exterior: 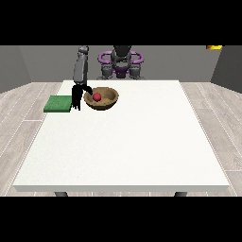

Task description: Pick the cup and pour the ball into the bowl, then pick the bowl and place it on the pad

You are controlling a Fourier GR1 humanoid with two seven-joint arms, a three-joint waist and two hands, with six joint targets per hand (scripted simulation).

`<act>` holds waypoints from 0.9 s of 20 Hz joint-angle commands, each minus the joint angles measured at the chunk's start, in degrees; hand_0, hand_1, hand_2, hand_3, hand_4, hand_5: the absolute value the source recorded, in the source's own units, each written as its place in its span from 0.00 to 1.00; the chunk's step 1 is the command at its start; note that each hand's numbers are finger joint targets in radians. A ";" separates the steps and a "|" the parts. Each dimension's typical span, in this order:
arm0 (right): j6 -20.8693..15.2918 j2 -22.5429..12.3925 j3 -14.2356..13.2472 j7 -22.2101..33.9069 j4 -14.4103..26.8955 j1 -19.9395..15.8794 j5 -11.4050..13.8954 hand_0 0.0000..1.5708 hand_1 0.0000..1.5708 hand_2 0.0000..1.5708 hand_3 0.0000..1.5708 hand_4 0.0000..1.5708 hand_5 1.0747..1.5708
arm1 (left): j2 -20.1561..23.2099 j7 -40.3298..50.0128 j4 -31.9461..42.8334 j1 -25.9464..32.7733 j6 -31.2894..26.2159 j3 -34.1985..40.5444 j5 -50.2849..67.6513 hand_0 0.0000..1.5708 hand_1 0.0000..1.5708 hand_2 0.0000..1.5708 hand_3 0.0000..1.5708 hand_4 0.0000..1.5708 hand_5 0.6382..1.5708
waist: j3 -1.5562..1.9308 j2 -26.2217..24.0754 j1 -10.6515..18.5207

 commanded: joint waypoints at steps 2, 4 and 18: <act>-4.05 4.04 1.60 0.88 2.10 -3.45 0.92 0.00 0.00 0.00 0.00 0.29 0.96 | 2.65 1.20 1.02 -0.65 -1.34 1.73 2.46 0.00 0.00 0.00 0.00 0.65 0.96 | 0.87 0.39 0.73; -5.34 3.28 0.95 2.80 2.43 -5.69 0.32 0.00 0.00 0.00 0.00 0.30 0.95 | 3.64 0.99 1.37 -0.45 -2.74 2.15 3.42 0.00 0.00 0.00 0.00 0.65 0.97 | 0.87 1.18 1.43; -17.59 -6.99 2.15 9.73 1.88 4.33 7.03 1.00 1.00 1.00 0.87 0.61 0.93 | 3.89 -1.60 1.07 1.00 -3.94 4.20 5.41 0.00 0.00 0.00 0.00 0.73 0.95 | 0.61 4.21 2.94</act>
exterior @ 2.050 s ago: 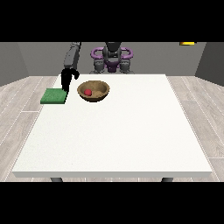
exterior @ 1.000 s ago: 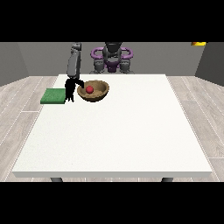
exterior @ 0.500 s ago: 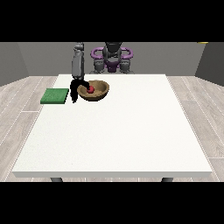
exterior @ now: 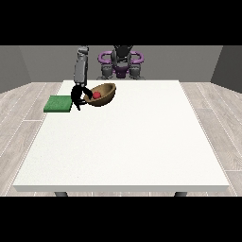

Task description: Pick the cup and pour the ball into the bowl, then pick the bowl and place it on the pad

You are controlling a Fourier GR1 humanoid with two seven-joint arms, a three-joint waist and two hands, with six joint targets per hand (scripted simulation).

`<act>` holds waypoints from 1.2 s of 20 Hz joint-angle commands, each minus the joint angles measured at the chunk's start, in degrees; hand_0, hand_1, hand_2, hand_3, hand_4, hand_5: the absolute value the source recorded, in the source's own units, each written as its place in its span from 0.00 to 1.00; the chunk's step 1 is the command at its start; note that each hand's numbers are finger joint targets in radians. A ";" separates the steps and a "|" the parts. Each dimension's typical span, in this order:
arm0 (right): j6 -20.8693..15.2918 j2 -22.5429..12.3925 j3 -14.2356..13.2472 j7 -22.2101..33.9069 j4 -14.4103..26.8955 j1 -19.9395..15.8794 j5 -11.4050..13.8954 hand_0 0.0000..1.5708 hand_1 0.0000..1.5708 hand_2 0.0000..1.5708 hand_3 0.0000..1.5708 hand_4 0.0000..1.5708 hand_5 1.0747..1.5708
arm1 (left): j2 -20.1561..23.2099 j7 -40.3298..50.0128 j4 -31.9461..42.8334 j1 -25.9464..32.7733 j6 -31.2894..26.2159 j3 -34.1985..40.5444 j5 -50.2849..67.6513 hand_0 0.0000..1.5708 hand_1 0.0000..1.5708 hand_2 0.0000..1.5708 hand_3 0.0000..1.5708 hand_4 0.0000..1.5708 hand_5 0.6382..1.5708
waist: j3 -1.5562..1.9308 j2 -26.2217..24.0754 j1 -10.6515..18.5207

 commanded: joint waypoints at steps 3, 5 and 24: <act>-7.90 -5.83 3.33 15.40 2.09 2.11 5.59 1.00 1.00 1.00 0.81 0.65 0.95 | -0.04 0.53 3.34 2.92 -0.87 0.07 -0.28 0.00 0.00 0.00 0.00 0.75 0.95 | 1.65 -3.36 -1.05; -7.47 -9.01 4.82 21.07 -0.35 1.28 6.47 1.00 1.00 1.00 0.75 0.64 0.95 | 0.82 -1.05 5.93 4.38 -2.00 1.17 -0.47 0.00 0.00 0.00 0.00 0.76 0.95 | 1.53 -5.79 -3.33; 8.56 -27.66 2.05 41.73 -4.72 -11.31 4.24 1.00 1.00 1.00 0.29 0.71 0.99 | 7.79 -12.56 16.31 8.66 -3.51 5.52 -1.94 0.00 0.00 0.00 0.00 0.77 0.97 | 1.96 -2.53 -10.62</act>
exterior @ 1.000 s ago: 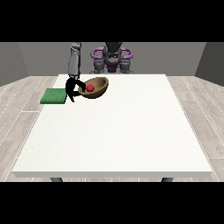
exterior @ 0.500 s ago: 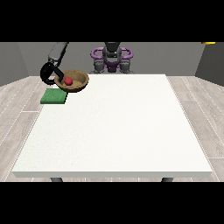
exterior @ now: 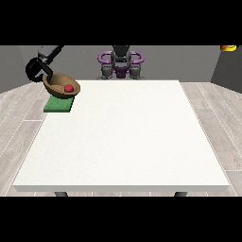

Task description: Pick the cup and pour the ball into the bowl, then pick the bowl and place it on the pad

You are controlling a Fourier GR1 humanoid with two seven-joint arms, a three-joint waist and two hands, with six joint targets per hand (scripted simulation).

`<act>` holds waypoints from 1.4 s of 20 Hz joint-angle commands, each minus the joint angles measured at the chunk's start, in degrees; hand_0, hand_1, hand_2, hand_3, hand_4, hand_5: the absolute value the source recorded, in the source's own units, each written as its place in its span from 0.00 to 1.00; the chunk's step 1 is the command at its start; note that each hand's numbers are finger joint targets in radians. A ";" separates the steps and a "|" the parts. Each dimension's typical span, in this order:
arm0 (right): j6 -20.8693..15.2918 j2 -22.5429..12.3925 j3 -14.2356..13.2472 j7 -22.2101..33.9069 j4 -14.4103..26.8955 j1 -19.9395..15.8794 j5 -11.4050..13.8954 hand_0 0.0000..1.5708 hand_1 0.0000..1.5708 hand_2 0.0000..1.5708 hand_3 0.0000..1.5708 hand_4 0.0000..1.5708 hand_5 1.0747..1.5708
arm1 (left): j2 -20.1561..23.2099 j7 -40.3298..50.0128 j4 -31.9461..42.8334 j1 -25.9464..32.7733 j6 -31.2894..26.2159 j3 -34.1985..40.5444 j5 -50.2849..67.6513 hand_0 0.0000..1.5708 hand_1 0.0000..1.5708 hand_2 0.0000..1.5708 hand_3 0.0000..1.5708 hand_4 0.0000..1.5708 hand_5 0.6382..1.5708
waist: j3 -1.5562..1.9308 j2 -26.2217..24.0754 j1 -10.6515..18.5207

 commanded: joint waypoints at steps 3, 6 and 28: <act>2.07 -2.73 -3.55 -3.86 2.92 0.46 -1.13 1.00 1.00 1.00 0.29 0.71 0.99 | -0.10 -2.39 0.37 0.79 -0.25 -0.17 1.01 0.00 0.00 0.00 0.00 0.77 0.98 | 0.03 2.82 0.38; 3.58 -5.15 -6.00 -4.35 5.51 -1.40 -2.56 1.00 1.00 1.00 0.31 0.68 1.00 | 1.32 -2.84 -0.84 0.33 -0.84 -0.30 1.18 0.00 0.00 0.00 0.00 0.77 0.98 | 0.05 4.67 2.07; -4.40 -3.11 -10.60 -8.03 10.56 -5.35 -5.64 0.96 0.96 0.90 0.52 0.00 0.96 | 5.75 -5.53 2.78 -0.66 -2.23 0.76 3.62 0.00 0.00 0.00 0.00 0.76 0.99 | 0.00 8.60 2.00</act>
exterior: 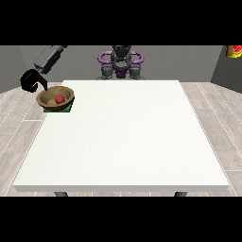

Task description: Pick the cup and pour the ball into the bowl, then pick the bowl and place it on the pad

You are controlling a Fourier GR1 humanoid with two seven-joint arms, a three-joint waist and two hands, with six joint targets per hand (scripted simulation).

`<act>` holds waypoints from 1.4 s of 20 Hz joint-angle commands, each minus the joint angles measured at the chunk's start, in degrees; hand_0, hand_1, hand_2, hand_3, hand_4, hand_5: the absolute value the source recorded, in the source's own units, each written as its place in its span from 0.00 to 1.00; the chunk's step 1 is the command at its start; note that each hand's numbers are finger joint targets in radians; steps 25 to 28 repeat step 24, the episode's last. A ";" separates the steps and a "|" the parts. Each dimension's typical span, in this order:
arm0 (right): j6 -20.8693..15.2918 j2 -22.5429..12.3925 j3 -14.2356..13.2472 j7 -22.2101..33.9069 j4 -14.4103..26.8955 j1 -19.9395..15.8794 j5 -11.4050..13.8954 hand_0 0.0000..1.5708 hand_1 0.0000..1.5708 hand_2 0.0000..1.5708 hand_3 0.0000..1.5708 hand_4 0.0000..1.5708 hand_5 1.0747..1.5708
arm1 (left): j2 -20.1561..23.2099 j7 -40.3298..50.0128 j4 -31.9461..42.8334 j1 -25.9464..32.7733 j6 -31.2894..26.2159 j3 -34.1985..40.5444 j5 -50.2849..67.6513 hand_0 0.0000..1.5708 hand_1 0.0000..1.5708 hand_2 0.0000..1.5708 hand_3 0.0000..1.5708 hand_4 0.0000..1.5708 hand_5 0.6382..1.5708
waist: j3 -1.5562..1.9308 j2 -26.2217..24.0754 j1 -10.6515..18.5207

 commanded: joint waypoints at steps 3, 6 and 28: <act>-2.16 0.79 -0.35 -0.74 0.82 -2.21 -0.40 0.92 0.92 0.89 0.51 0.00 0.93 | 1.27 -1.14 0.89 -0.18 0.31 -0.17 -0.19 0.00 0.00 0.00 0.00 0.76 0.99 | 0.00 1.30 0.38; -4.88 4.37 -0.89 -0.33 -1.77 -2.67 -1.91 0.92 0.92 0.88 0.48 0.00 0.94 | 2.57 -8.17 6.26 2.15 -3.31 1.44 -1.38 0.00 0.00 0.00 0.00 0.76 0.99 | -0.08 2.61 0.63; 4.35 -2.64 7.08 7.44 -0.38 -6.64 4.54 0.00 0.00 0.00 0.00 0.13 0.61 | -0.41 -0.81 2.99 2.29 2.24 -2.67 -1.55 0.00 0.00 0.00 0.00 0.76 1.00 | -0.09 -7.31 -1.52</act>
